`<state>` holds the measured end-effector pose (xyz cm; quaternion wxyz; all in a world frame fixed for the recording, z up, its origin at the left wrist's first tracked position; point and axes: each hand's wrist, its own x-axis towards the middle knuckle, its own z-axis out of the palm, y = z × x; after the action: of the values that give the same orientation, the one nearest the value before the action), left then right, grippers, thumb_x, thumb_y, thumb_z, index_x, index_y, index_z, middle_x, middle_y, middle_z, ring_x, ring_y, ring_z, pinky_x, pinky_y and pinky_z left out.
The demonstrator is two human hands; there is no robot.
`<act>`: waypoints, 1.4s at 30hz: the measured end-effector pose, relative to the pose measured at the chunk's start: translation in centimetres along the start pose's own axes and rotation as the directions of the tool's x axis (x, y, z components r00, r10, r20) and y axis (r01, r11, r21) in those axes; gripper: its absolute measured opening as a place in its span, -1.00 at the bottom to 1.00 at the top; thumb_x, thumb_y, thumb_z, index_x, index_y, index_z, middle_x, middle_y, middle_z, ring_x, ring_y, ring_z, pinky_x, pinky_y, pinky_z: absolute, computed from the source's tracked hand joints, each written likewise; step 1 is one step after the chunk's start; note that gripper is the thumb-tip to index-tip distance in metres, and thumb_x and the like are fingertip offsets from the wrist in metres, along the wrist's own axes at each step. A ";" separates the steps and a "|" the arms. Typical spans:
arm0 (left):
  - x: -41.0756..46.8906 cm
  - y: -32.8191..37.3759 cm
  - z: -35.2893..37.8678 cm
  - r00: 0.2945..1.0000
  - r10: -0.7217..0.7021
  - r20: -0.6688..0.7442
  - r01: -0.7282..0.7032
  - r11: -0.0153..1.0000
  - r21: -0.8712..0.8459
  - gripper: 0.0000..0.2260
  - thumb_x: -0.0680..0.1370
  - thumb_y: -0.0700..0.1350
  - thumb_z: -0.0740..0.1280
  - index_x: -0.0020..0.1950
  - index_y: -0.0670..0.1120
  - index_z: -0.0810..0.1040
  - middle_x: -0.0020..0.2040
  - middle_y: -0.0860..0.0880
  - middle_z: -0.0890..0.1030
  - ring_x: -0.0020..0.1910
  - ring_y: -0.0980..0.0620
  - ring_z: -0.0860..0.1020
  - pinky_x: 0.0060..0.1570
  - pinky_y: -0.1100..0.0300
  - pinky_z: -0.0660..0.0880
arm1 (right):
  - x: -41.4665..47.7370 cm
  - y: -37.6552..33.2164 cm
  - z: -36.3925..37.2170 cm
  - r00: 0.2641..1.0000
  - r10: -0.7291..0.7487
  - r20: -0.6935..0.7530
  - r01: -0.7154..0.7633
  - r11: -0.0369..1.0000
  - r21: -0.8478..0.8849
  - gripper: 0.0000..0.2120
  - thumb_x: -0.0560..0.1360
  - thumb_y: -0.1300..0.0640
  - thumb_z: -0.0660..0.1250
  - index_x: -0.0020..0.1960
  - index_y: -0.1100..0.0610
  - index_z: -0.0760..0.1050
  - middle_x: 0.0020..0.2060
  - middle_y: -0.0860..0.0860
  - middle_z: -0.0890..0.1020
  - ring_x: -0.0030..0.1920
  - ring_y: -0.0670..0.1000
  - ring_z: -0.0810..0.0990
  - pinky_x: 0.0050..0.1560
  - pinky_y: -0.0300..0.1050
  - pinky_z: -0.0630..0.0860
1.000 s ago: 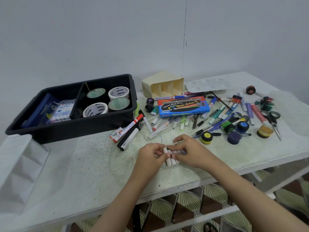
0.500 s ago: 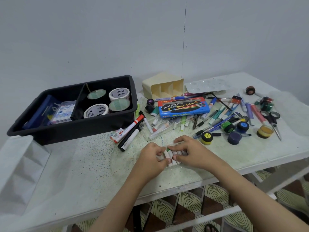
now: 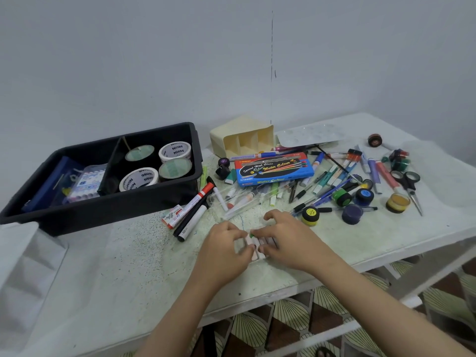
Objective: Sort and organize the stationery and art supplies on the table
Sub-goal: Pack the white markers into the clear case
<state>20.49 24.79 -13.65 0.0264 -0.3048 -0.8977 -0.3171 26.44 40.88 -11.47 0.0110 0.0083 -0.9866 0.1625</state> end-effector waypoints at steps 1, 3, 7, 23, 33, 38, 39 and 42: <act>0.2 0.1 0.0 1.000 -0.002 -0.005 0.002 1.000 0.006 -0.75 0.45 0.00 0.40 0.09 -0.04 0.62 -0.04 0.12 0.45 0.03 0.18 0.39 0.01 0.35 0.30 | -0.1 0.1 0.0 1.000 -0.013 -0.012 0.013 1.000 -0.011 -0.65 0.52 -0.06 0.27 0.31 -0.12 0.47 0.32 0.02 0.35 0.29 0.05 0.34 0.17 -0.09 0.35; 0.8 0.3 0.0 1.000 -0.004 -0.022 0.004 1.000 0.013 -0.82 0.45 -0.04 0.40 0.03 -0.03 0.60 -0.05 0.11 0.46 0.04 0.14 0.41 0.00 0.33 0.31 | -0.4 0.5 0.0 0.999 -0.035 -0.027 0.036 0.999 0.012 -0.66 0.54 -0.05 0.24 0.31 -0.11 0.47 0.30 0.02 0.38 0.27 0.04 0.37 0.14 -0.10 0.34; 2.6 1.2 0.6 0.999 0.009 -0.044 -0.010 1.000 -0.020 -0.86 0.45 -0.14 0.40 0.01 -0.04 0.57 -0.06 0.09 0.47 0.02 0.08 0.43 0.02 0.24 0.37 | -1.6 2.6 -0.8 0.992 -0.078 -0.095 0.091 0.986 0.139 -0.68 0.57 -0.02 0.20 0.30 -0.08 0.48 0.22 -0.04 0.45 0.19 -0.06 0.43 0.09 -0.17 0.38; 15.3 13.3 8.8 0.973 0.230 0.000 -0.230 0.971 -0.069 -0.82 0.54 -0.12 0.29 0.12 -0.02 0.54 -0.03 0.10 0.46 0.00 0.15 0.38 -0.01 0.30 0.31 | -1.4 24.2 -12.2 0.922 0.274 -0.273 -0.299 0.953 -0.050 -0.75 0.54 0.06 0.24 0.17 0.00 0.58 -0.09 -0.08 0.53 -0.05 -0.05 0.50 -0.11 -0.17 0.37; 21.3 17.1 14.4 0.980 0.195 0.039 -0.194 0.980 -0.041 -0.80 0.54 -0.11 0.28 0.14 -0.03 0.56 0.04 0.04 0.53 0.10 0.09 0.42 0.03 0.34 0.27 | 4.2 32.9 -14.1 0.914 0.391 -0.113 -0.405 0.846 -0.347 -0.72 0.47 0.12 0.27 0.15 -0.08 0.55 0.14 0.00 0.48 0.16 0.06 0.42 0.00 -0.15 0.25; 23.1 17.9 15.7 0.981 0.195 0.020 -0.193 0.979 -0.060 -0.84 0.54 -0.12 0.28 0.09 -0.01 0.57 -0.01 0.08 0.52 0.02 0.16 0.41 -0.02 0.42 0.25 | 5.3 34.8 -14.0 0.942 0.290 -0.171 -0.335 0.863 -0.378 -0.77 0.54 0.12 0.24 0.14 -0.05 0.57 0.07 -0.01 0.54 0.09 0.04 0.47 -0.04 -0.13 0.27; 23.5 18.1 15.9 0.979 0.200 0.023 -0.198 0.978 -0.069 -0.84 0.54 -0.13 0.28 0.08 -0.02 0.57 -0.01 0.08 0.53 0.02 0.17 0.41 -0.03 0.45 0.25 | 5.3 35.1 -14.2 0.935 0.286 -0.208 -0.339 0.893 -0.297 -0.79 0.55 0.09 0.25 0.15 -0.02 0.56 0.06 -0.01 0.56 0.06 0.04 0.48 -0.05 -0.13 0.30; 25.0 19.1 16.9 0.971 0.236 0.029 -0.233 0.969 -0.084 -0.86 0.54 -0.15 0.28 0.06 -0.03 0.58 -0.03 0.07 0.55 0.01 0.16 0.41 0.00 0.39 0.31 | 4.3 35.6 -15.2 0.856 0.362 -0.370 -0.323 0.932 0.163 -0.83 0.54 0.09 0.27 0.11 0.04 0.55 -0.02 -0.06 0.61 -0.09 -0.03 0.54 -0.11 -0.15 0.40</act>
<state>13.40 59.68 -10.47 0.0339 -0.4159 -0.8422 -0.3416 21.69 79.42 -8.35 0.1796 -0.1997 -0.9408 0.2069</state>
